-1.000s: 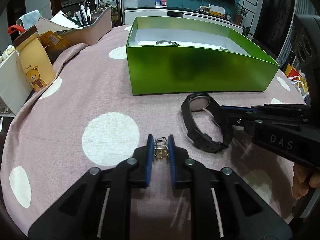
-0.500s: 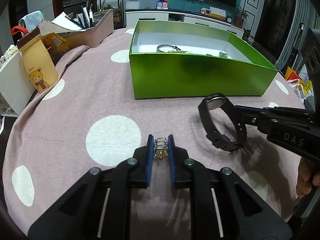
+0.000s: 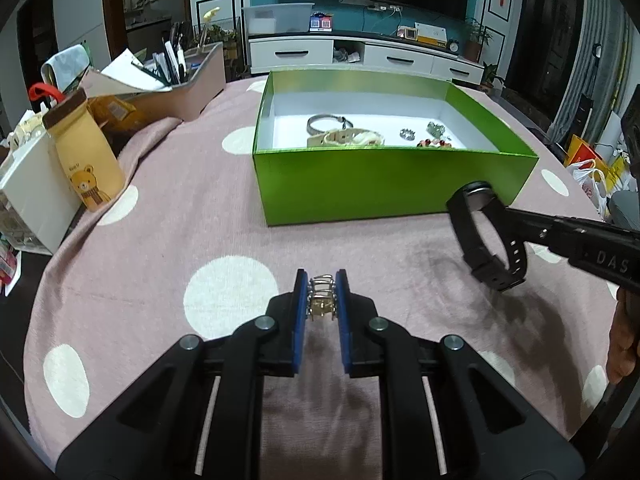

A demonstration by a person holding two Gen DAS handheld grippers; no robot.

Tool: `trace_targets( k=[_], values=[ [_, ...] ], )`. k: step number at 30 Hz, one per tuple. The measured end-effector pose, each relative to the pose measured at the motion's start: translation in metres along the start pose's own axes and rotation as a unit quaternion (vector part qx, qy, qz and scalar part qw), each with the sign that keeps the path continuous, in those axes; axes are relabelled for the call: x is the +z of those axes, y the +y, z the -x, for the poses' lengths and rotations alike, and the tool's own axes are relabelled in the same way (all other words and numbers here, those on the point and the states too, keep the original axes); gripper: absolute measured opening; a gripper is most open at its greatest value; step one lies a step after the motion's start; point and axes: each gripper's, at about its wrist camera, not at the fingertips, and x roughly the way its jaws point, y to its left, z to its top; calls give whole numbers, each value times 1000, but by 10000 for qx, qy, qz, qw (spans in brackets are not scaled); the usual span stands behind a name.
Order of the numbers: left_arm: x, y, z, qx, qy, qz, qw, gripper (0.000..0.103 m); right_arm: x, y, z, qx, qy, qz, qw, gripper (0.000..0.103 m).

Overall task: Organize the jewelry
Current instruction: 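Carry the gold charm and black wristwatch over the green box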

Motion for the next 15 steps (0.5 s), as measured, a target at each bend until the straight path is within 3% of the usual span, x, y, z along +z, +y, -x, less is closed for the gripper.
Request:
trace_targets(
  k=[15],
  values=[
    [24,-17,14,11,-187,-206,9996,14,12,-27,41,-81,-543,-288,9981,3]
  ],
)
